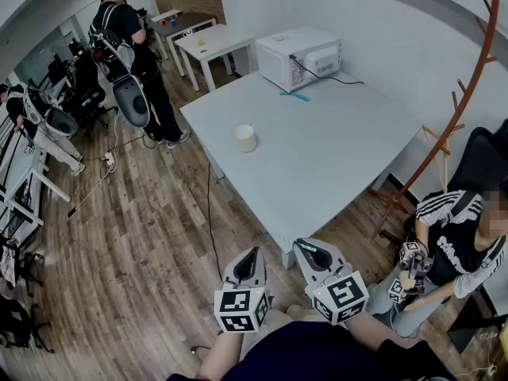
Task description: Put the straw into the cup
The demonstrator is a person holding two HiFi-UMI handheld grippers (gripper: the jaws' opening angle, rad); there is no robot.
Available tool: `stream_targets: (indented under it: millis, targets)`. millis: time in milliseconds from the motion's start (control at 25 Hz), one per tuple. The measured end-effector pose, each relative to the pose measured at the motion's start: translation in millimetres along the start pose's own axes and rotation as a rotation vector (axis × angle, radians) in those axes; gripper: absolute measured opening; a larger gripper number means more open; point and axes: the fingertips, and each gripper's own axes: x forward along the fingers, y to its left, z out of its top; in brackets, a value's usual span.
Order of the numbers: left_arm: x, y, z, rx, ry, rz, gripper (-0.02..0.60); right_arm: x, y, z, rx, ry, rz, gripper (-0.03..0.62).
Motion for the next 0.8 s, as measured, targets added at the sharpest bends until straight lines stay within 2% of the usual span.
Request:
stream_targets:
  millis: [800]
  targets:
    - [6.6,-10.7,2.2,0.000,-0.002,-0.007,0.017,-5.2,-9.7,6.4,0.013,-0.037,0.005,0.041]
